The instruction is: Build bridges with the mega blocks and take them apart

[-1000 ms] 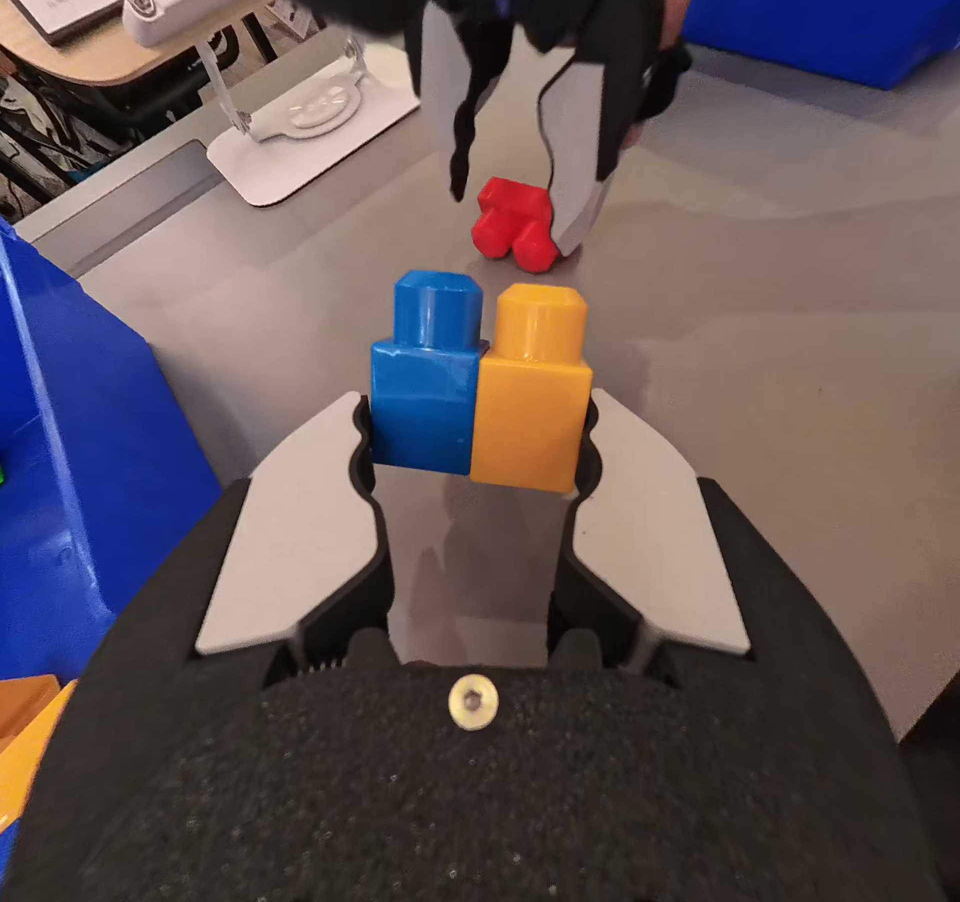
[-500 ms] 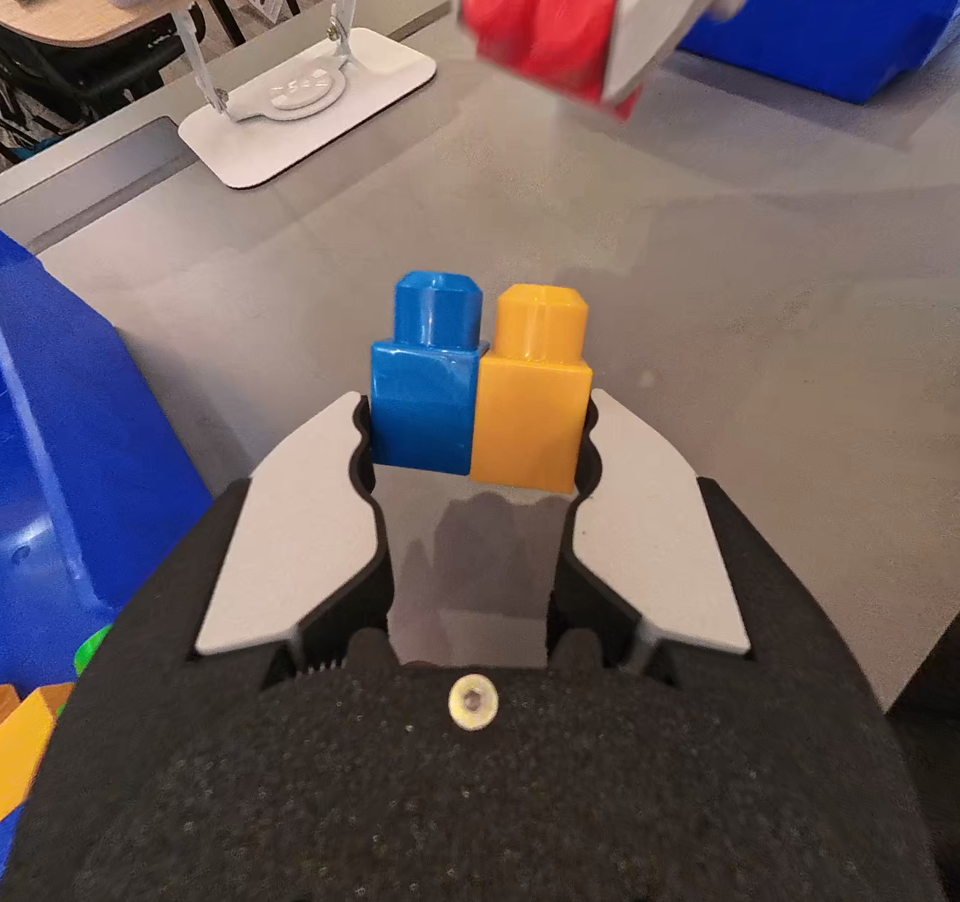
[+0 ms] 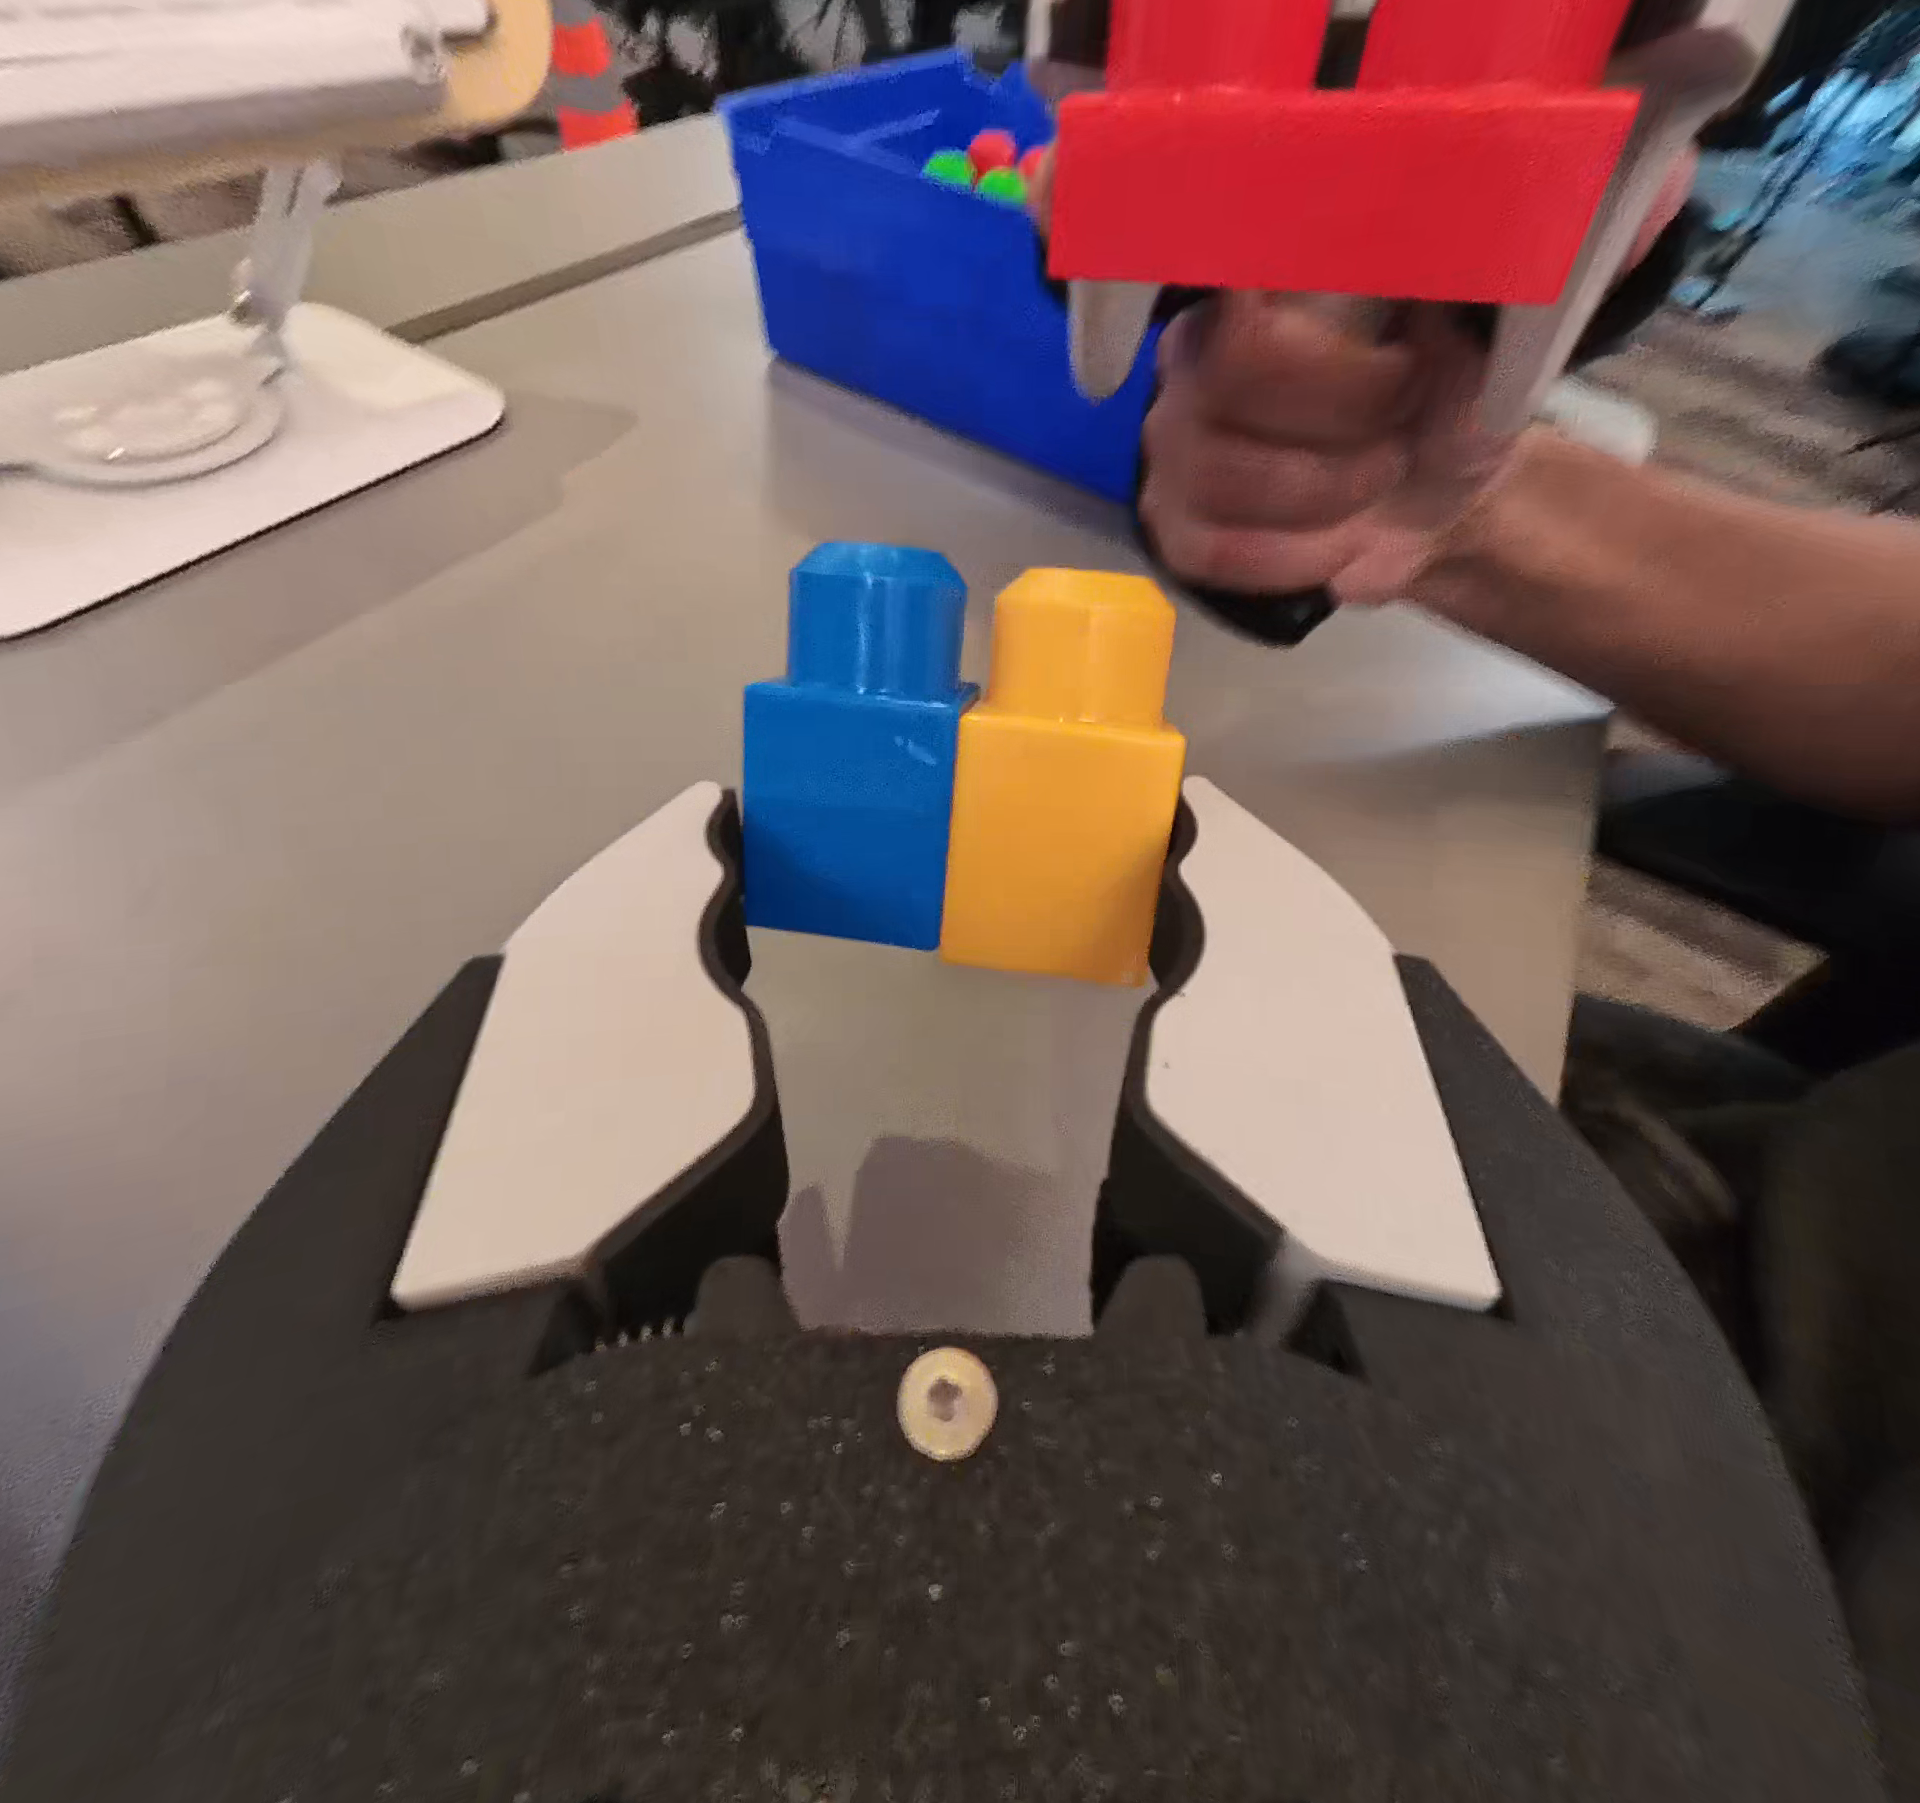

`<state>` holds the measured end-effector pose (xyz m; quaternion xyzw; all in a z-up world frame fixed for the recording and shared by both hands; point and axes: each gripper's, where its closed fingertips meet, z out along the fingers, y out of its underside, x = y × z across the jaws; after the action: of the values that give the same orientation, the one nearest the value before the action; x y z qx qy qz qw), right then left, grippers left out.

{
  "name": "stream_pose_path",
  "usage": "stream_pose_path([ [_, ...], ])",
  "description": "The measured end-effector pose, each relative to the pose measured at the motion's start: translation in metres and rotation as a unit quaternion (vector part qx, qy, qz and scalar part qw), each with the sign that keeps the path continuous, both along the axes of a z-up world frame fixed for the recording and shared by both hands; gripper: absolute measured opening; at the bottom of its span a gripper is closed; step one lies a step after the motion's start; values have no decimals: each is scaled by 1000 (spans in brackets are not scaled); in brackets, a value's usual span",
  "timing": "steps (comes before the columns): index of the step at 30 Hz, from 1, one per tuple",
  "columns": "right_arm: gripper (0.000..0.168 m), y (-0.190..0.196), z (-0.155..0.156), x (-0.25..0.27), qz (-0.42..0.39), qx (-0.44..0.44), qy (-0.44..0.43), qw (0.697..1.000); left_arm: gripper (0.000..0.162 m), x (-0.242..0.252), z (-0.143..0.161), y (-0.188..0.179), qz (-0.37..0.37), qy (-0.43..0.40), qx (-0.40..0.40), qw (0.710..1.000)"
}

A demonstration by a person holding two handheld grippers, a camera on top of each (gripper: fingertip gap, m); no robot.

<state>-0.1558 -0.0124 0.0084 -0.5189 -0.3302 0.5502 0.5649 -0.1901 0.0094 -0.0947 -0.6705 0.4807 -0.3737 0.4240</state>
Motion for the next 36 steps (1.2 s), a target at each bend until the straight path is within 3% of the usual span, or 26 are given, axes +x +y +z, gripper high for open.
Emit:
stream_pose_path([
  [9, 66, 28, 16, 3, 29, -9, 125, 992, 76, 32, 38, 1, -46, -82, 34, 995],
  [15, 66, 23, 9, -7, 35, -7, 120, 992, 75, 38, 50, -4, -54, -106, 39, 992],
  [36, 67, 32, 7, -15, 22, -48, 252, 966, 74, 30, 63, -1, -26, -174, 30, 984],
])
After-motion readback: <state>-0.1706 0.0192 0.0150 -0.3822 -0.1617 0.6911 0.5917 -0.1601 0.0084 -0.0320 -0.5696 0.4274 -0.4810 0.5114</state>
